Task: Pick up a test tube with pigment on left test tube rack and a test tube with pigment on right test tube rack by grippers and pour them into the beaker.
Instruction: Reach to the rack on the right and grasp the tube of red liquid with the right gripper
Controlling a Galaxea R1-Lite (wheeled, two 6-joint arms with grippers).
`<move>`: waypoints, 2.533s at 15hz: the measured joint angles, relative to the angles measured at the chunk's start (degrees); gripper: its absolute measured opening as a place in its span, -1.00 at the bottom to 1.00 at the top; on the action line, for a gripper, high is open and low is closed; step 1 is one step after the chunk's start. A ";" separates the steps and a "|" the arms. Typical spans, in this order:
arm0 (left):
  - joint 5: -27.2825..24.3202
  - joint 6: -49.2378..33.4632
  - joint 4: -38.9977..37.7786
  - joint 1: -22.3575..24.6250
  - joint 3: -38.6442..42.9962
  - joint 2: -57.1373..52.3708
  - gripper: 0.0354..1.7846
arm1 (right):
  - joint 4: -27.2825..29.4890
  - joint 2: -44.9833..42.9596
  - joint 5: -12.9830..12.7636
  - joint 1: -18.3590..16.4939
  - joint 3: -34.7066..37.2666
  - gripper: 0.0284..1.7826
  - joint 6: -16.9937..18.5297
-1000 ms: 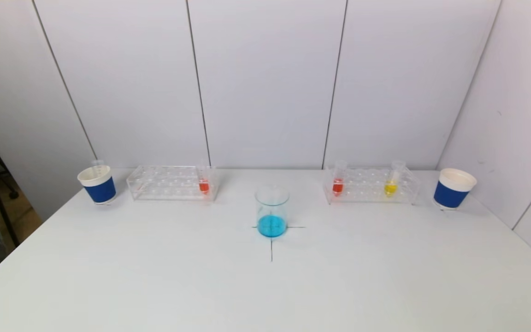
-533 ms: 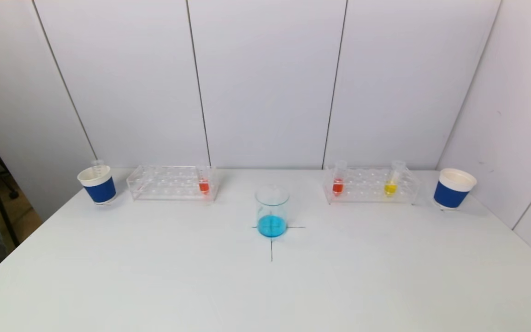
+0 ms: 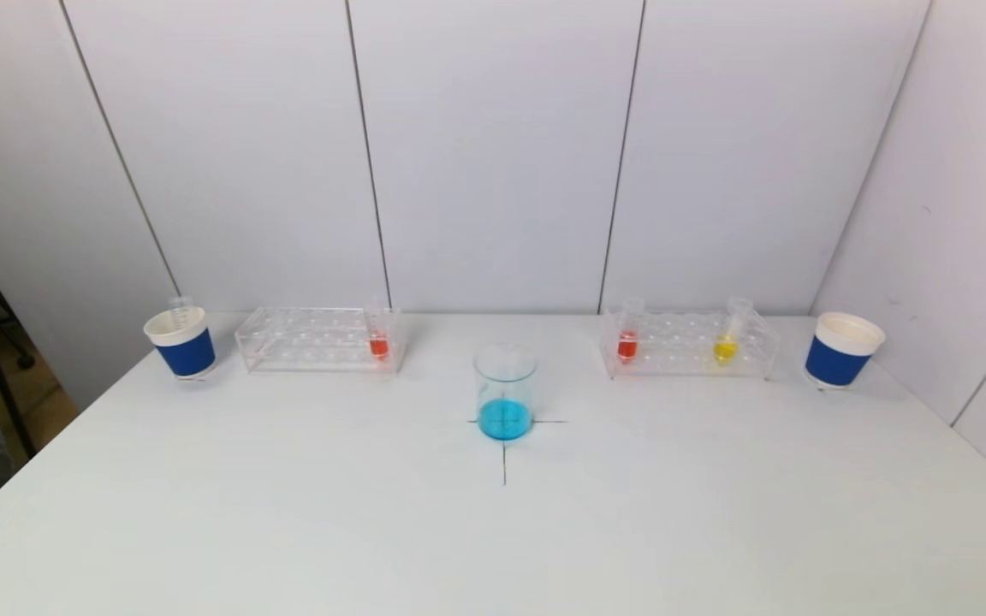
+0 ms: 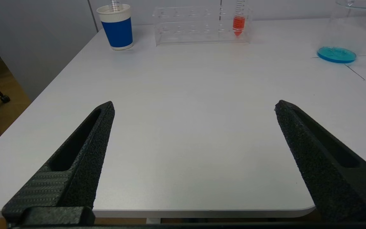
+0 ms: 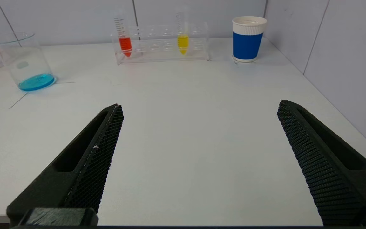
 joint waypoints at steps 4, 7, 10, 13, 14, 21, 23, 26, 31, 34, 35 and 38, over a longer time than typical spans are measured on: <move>0.00 0.01 0.00 0.00 0.00 0.00 0.98 | 0.00 0.00 0.00 0.02 0.00 0.98 0.06; 0.00 0.04 0.00 0.00 0.00 0.00 0.98 | 0.06 0.00 0.00 0.02 0.00 0.98 0.17; 0.00 0.01 0.00 0.00 0.00 0.00 0.98 | 0.04 0.00 0.00 0.00 0.00 0.98 0.22; 0.00 0.00 0.00 0.00 0.00 0.00 0.98 | 0.04 0.00 0.00 0.02 0.00 0.98 -0.02; -0.02 0.00 0.02 0.00 0.00 0.00 0.98 | 0.04 0.00 0.00 0.02 0.00 0.98 0.04; 0.00 0.00 0.00 0.00 0.00 0.00 0.98 | 4.40 0.51 0.79 -0.02 -9.95 0.98 0.23; 0.00 0.01 0.00 0.00 0.00 0.00 0.98 | 6.24 2.24 1.10 0.00 -13.60 0.98 0.23; 0.00 0.01 0.00 0.00 0.00 0.00 0.98 | 5.91 6.85 1.07 -0.02 -17.94 0.98 0.26; -0.02 0.01 0.00 0.00 0.00 0.00 0.98 | 3.27 17.54 2.77 0.00 -25.60 0.98 0.26; -0.02 0.00 0.02 0.00 0.00 0.00 0.98 | 0.66 24.91 3.35 -0.06 -29.98 0.98 0.20; 0.00 0.00 0.02 0.00 0.00 0.00 0.98 | -0.71 27.38 3.38 -0.11 -31.11 0.98 0.04; 0.00 0.00 0.00 0.00 0.00 0.00 0.98 | -5.34 35.11 3.33 -0.17 -33.62 0.98 -0.73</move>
